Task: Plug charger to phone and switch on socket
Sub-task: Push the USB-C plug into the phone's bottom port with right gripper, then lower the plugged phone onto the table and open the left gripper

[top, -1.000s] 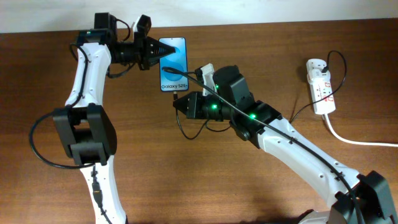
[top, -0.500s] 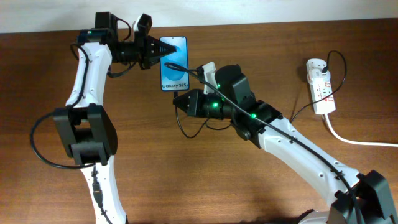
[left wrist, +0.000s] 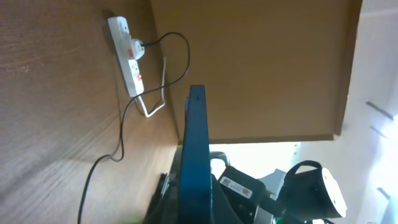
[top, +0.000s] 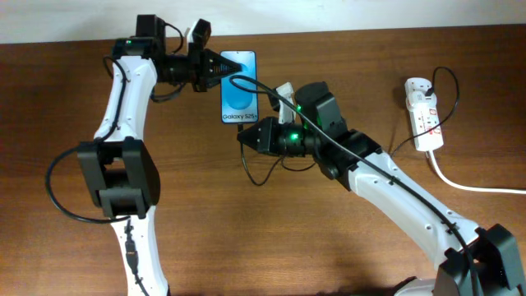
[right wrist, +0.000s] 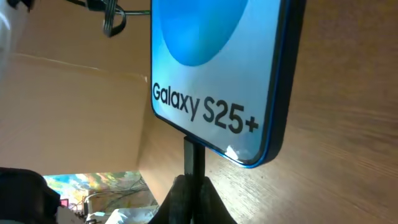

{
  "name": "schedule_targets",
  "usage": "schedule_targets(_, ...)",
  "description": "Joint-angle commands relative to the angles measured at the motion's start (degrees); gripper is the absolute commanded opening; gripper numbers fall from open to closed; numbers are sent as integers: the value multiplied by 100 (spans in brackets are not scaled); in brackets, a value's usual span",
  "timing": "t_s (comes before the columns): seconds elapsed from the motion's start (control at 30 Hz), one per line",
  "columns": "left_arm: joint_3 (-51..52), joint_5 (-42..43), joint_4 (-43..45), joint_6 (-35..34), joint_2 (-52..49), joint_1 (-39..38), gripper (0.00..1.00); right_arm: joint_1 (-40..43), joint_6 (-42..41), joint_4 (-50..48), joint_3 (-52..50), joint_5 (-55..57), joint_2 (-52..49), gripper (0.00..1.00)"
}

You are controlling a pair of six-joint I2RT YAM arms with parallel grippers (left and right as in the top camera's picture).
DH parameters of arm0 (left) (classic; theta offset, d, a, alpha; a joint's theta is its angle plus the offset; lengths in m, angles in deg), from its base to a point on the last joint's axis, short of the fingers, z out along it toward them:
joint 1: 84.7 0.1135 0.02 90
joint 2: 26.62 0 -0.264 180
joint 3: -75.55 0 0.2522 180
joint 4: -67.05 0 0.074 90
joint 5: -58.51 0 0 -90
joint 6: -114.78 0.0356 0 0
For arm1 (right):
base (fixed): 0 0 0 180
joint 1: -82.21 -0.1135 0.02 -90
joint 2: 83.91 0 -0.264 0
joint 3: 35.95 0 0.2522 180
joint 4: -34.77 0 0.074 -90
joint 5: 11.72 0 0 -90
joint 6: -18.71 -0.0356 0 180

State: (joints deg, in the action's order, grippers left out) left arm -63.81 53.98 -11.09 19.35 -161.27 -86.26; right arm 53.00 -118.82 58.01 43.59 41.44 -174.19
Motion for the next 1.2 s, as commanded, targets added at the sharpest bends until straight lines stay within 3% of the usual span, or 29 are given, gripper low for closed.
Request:
schedule_targets(0.0, -76, 323, -37, -4, 52, 214, 0, 225, 74, 144, 114, 555, -11, 11)
schedule_targets(0.2, -76, 151, -66, -7, 52, 260, 0, 229, 74, 81, 114, 557, -11, 49)
schedule_targets(0.27, -76, -857, -271, -4, 52, 258, 0, 284, 396, 155, 114, 557, -9, 66)
schedule_targets(0.37, -72, -3713, -1060, 70, 50, 76, 0, 649, 844, 929, 114, 581, -9, 68)
schedule_targets(0.4, -24, -4004, -1119, 313, 50, -33, 0, 734, 957, 1093, 114, 584, -9, 68)
schedule_targets(0.43, 59, -4035, -1128, 529, 50, -164, 0, 848, 1141, 1320, 114, 603, -9, 68)
schedule_targets(0.63, 951, -4035, -310, 350, 50, -531, 0, 1010, 1626, 2551, 114, 957, -9, 74)
schedule_targets(0.8, 1676, -4301, 750, -229, 48, -531, 0, 1010, 1624, 2658, 114, 970, -9, 74)
schedule_targets(1.0, 2116, -4354, 970, -227, 46, -531, 0, 1010, 1624, 2699, 114, 966, -9, 75)
schedule_targets(1.17, 2127, -4590, 951, -227, 46, -531, 21, 1010, 1626, 2717, 114, 966, -9, 75)
